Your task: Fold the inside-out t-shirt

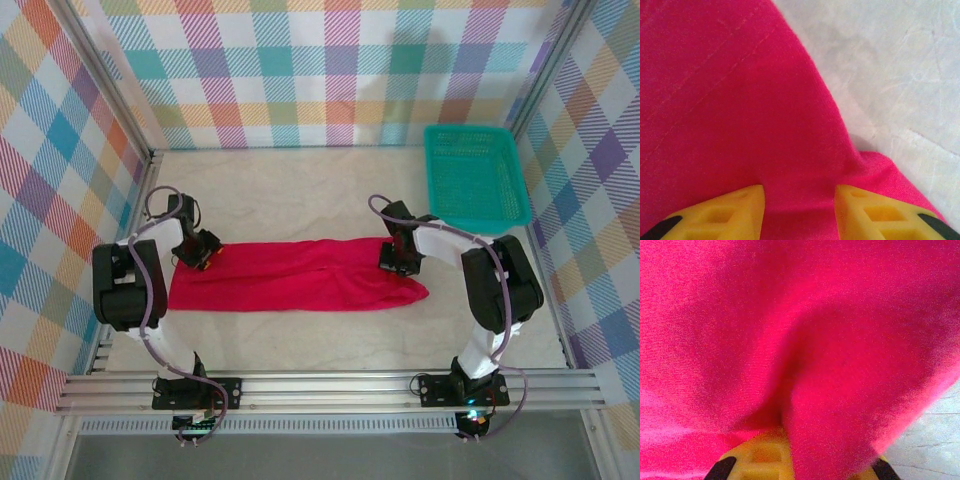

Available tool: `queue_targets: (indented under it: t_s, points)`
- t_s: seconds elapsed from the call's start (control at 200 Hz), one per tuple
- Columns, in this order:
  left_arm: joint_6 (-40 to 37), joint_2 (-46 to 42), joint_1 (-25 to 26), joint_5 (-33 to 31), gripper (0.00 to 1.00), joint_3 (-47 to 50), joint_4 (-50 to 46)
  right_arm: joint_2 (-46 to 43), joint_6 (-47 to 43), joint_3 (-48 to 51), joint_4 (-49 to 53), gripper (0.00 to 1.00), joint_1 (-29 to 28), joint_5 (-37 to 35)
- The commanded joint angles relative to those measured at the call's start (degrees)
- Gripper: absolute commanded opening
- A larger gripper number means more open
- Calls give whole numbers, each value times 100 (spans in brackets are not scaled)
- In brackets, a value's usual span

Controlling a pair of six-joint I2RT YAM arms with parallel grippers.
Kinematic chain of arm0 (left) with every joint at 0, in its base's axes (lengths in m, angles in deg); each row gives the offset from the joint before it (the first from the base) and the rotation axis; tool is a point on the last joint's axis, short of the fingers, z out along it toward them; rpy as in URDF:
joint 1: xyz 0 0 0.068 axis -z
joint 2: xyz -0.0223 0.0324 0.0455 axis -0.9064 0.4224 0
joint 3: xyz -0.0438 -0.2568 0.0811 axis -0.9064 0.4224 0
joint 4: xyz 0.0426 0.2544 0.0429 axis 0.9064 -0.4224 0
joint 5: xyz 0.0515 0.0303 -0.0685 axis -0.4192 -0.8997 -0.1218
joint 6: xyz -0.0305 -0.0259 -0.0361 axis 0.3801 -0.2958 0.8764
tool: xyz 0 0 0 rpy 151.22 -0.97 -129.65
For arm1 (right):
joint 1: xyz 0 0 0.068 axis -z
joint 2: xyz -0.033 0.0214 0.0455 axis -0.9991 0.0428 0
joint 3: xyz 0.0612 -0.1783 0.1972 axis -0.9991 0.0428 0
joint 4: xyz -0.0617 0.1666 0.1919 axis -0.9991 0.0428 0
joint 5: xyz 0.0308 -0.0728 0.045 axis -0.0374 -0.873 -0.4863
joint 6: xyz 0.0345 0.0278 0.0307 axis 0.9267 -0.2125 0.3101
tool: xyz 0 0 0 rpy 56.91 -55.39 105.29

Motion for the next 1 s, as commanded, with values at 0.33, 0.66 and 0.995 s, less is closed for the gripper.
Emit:
queue_targets:
  t_s: [0.33, 0.66, 0.995]
  points:
    - [143, -927, 270, -181, 48, -453, -537, -1751, -715, -331, 1098, 0, 685, 64]
    - [250, -1174, -193, 704, 48, -426, -523, -1775, -359, -1681, 1671, 0, -430, 93]
    - [494, -1247, -981, 1109, 48, -168, -248, -98, 127, -3612, 1250, 0, -2188, 332]
